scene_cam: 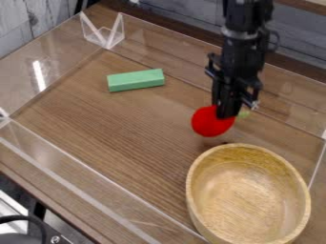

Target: Move the red object to the right side of the table

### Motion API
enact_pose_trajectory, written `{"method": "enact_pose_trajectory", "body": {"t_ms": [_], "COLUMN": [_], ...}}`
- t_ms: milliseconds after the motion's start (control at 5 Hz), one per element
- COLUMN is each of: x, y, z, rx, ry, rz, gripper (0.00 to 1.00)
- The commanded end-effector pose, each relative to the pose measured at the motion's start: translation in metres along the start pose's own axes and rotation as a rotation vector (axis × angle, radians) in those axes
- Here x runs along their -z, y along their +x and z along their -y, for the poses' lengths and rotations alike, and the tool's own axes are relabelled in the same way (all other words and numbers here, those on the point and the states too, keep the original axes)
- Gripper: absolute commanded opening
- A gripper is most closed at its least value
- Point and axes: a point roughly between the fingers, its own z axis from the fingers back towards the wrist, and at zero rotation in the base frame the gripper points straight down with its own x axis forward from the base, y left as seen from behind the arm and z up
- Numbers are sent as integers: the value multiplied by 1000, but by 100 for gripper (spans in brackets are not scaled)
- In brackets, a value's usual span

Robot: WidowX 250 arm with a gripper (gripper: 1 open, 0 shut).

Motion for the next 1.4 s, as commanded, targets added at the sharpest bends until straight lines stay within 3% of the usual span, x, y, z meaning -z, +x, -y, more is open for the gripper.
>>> {"method": "enact_pose_trajectory", "body": {"t_ms": [0, 1200], "x": [-2, 7], "y": [9, 17], "z": [-1, -7], "rx": [12, 9], "ry": [21, 19], "rz": [40, 55], "gripper": [0, 0]}}
